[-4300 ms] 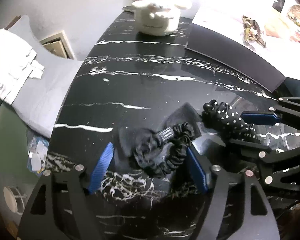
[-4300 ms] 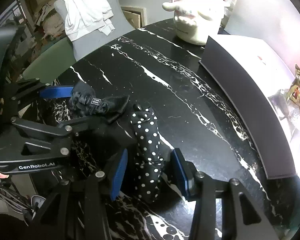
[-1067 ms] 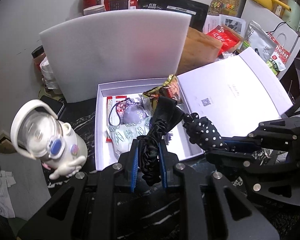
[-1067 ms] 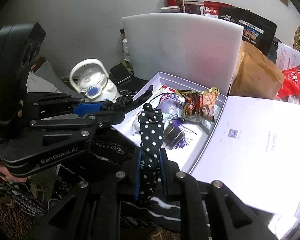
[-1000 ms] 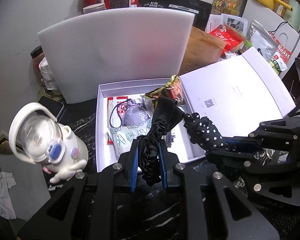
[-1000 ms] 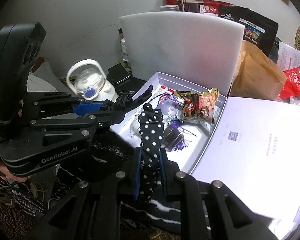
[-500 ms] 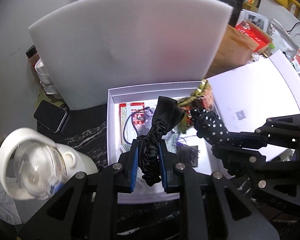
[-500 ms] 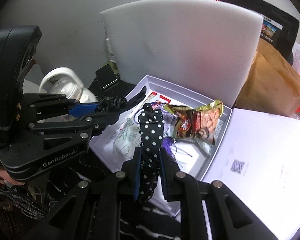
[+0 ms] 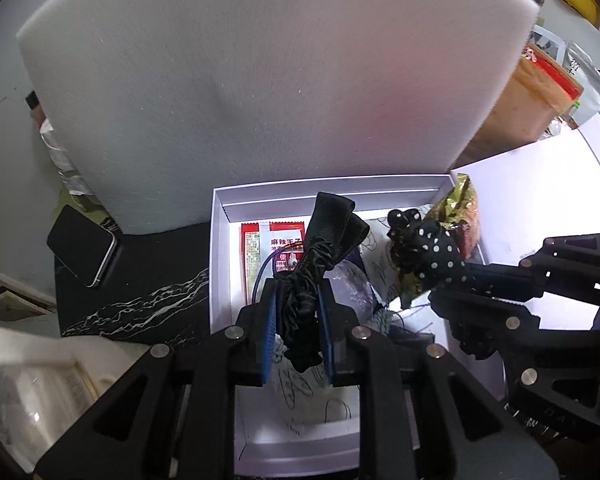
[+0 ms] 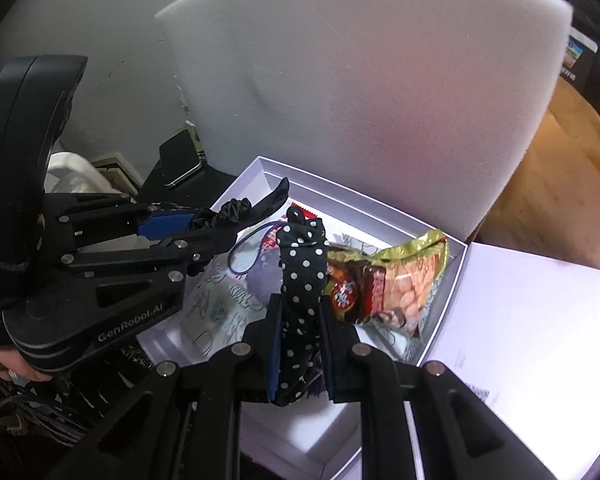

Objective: Organize objects

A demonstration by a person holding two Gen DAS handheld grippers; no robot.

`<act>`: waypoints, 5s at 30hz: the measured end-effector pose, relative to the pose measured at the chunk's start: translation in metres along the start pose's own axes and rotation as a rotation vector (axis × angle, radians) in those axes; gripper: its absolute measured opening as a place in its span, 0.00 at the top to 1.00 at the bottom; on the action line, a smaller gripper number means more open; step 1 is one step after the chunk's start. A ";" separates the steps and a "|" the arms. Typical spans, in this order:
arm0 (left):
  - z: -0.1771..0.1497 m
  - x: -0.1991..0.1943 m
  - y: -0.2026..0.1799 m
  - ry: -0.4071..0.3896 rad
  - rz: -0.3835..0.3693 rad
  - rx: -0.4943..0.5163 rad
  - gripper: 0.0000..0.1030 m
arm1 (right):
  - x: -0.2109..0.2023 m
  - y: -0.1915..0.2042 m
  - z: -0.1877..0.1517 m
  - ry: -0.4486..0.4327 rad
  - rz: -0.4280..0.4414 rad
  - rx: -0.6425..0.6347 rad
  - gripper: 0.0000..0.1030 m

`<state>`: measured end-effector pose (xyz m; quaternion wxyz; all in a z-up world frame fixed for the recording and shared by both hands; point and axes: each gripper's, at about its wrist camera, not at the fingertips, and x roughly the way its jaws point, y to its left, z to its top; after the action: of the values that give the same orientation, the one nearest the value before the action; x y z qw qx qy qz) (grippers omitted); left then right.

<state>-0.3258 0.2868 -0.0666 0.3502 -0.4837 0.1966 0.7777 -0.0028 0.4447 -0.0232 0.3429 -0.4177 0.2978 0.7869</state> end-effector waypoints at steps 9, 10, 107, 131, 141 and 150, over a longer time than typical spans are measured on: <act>0.005 0.030 0.006 0.016 -0.021 -0.014 0.83 | 0.021 -0.005 0.007 -0.004 -0.001 0.010 0.85; 0.005 0.033 0.007 0.021 -0.025 -0.015 0.83 | 0.024 -0.005 0.007 -0.003 0.001 0.012 0.85; -0.042 -0.175 -0.047 -0.134 0.120 -0.074 0.21 | -0.159 0.013 -0.047 -0.187 -0.235 0.025 0.34; -0.141 -0.261 -0.049 -0.145 0.104 -0.064 0.20 | -0.212 0.078 -0.124 -0.209 -0.275 0.085 0.25; -0.179 -0.277 -0.044 -0.153 0.131 -0.057 0.20 | -0.219 0.104 -0.159 -0.215 -0.282 0.088 0.21; -0.199 -0.283 -0.040 -0.153 0.146 -0.058 0.20 | -0.219 0.117 -0.172 -0.213 -0.284 0.096 0.21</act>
<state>-0.0928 0.0852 0.0963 0.2924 -0.4172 0.1815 0.8411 0.0736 0.1823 0.1056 0.4995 -0.3529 0.2349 0.7555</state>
